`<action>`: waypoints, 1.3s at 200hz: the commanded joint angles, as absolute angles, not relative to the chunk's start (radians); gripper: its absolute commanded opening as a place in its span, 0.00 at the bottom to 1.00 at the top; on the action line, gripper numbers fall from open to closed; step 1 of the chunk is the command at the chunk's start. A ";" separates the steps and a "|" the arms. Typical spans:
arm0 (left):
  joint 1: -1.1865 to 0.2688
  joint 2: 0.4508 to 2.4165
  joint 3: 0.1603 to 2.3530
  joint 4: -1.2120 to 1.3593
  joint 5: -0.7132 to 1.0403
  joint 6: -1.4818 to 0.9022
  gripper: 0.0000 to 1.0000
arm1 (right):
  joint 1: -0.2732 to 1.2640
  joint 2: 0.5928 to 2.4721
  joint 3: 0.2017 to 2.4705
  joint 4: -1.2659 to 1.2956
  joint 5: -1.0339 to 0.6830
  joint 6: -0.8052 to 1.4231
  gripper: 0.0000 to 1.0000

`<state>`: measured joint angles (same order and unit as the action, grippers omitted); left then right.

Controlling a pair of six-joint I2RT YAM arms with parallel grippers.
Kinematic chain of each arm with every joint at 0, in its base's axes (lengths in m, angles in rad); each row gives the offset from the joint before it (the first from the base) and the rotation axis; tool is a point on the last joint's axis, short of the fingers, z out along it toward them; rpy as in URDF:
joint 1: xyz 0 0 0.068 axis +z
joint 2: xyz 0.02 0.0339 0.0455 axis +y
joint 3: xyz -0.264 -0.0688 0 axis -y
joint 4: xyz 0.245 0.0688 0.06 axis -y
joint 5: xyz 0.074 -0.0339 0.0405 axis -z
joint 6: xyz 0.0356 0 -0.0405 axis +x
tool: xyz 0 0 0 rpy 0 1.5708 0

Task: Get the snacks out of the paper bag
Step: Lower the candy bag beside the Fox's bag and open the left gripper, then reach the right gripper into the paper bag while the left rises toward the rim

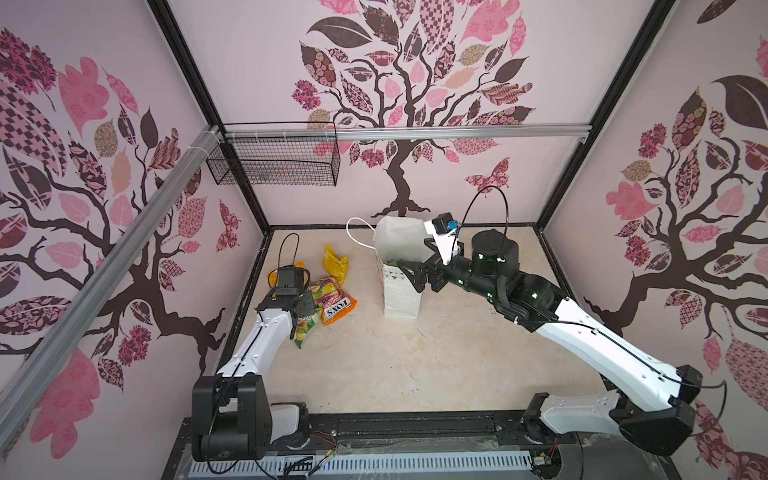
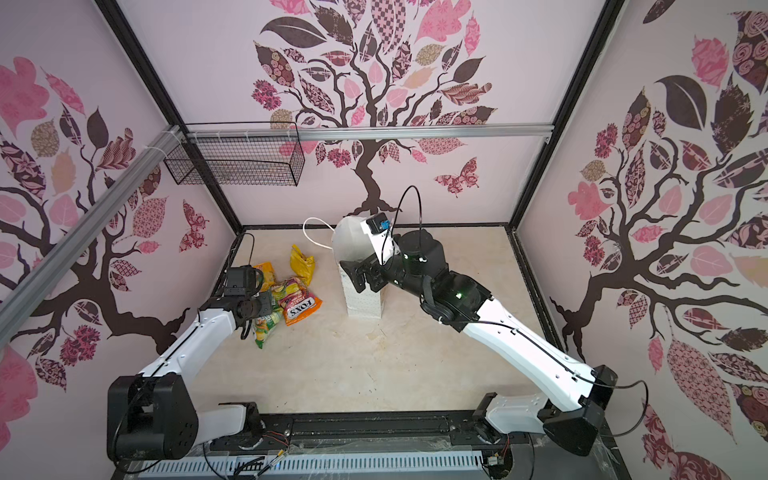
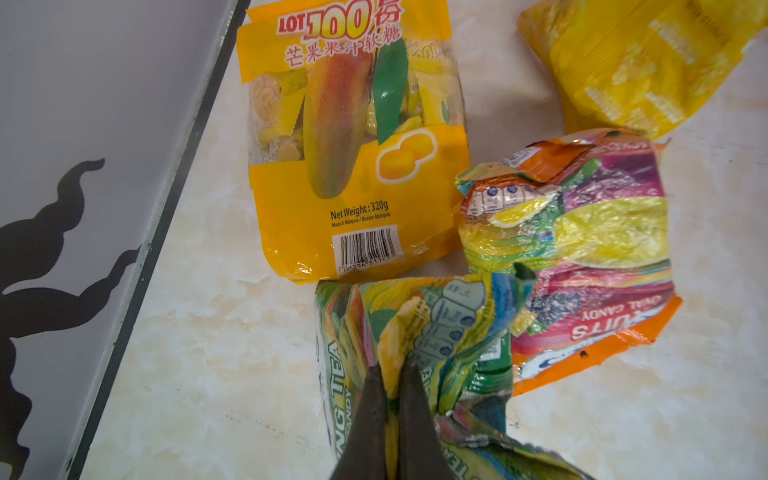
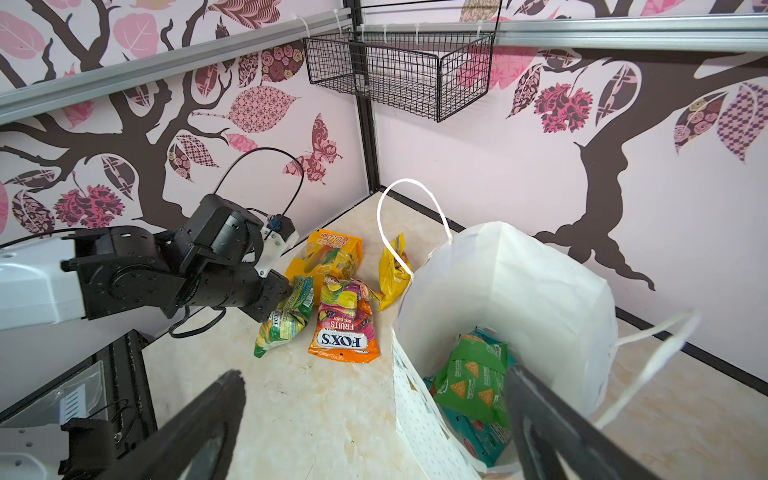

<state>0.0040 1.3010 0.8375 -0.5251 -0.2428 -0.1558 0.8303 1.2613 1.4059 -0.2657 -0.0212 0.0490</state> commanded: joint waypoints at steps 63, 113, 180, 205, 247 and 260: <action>0.086 1.371 0.873 -0.474 -0.148 -0.171 0.13 | 0.833 1.182 1.382 -0.272 0.003 0.052 0.99; 0.086 1.324 0.858 -0.456 -0.101 -0.174 0.32 | 0.833 1.195 1.378 -0.261 0.019 0.084 1.00; 0.086 1.118 0.796 -0.393 0.016 -0.220 0.59 | 0.833 1.275 1.451 -0.290 0.070 0.130 0.99; 0.084 1.036 0.815 -0.378 0.120 -0.274 0.72 | 0.832 1.345 1.539 -0.352 0.120 0.141 1.00; 0.073 0.964 0.944 -0.431 0.253 -0.308 0.83 | 0.813 1.473 1.700 -0.454 0.136 0.150 0.99; 0.060 0.955 0.993 -0.444 0.301 -0.311 0.86 | 0.801 1.526 1.768 -0.506 0.133 0.162 0.99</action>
<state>0.0784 0.9844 0.8772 -0.4366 0.1772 -0.2874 0.8207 1.4410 1.6505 -0.4000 0.1120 0.1360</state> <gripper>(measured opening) 0.837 0.995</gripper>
